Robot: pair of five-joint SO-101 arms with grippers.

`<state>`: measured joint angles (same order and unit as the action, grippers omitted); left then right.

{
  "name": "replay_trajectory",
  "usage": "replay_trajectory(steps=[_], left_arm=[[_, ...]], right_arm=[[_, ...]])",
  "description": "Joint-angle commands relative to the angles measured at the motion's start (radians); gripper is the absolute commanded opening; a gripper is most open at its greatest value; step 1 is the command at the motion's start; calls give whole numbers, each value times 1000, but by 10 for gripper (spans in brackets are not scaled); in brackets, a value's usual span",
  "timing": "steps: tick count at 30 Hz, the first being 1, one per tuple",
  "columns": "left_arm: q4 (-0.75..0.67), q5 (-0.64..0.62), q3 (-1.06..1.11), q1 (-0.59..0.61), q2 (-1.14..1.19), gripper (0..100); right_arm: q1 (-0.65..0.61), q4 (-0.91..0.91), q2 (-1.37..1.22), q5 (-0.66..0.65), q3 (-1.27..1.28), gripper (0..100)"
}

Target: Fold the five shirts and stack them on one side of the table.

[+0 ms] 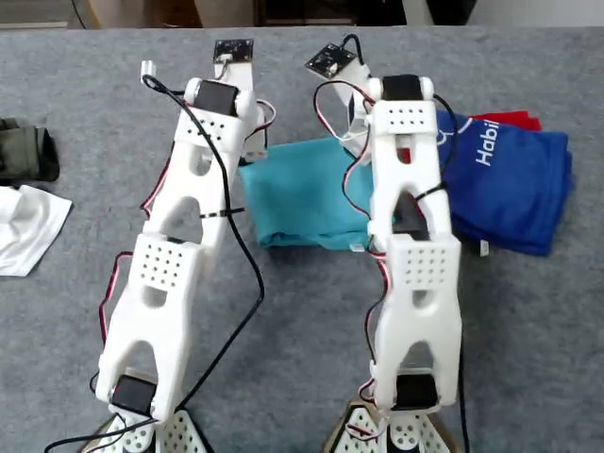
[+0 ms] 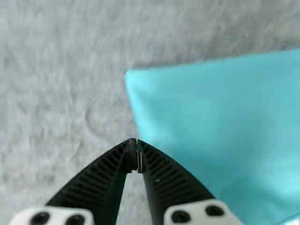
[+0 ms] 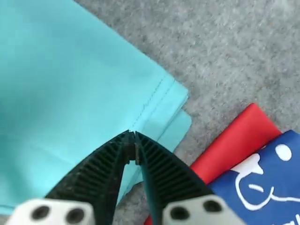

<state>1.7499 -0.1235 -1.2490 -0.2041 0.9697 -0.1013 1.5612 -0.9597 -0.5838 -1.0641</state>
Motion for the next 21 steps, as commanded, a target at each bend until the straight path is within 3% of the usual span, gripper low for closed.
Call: replay_trajectory(steps=[1, 6, 16, 21], left_arm=[[9, -12, 233, -11, -171, 19], [-25, -18, 477, -60, -311, 19], [-511, -143, 1183, -172, -555, 19], [-620, -157, 1347, -138, -587, 19]], right_arm=[[-8, 83, -93, 11, -269, 5], [-4, 114, -239, 11, -432, 5], [35, 106, -302, 8, -463, 5], [50, 48, -303, 6, -453, 5]])
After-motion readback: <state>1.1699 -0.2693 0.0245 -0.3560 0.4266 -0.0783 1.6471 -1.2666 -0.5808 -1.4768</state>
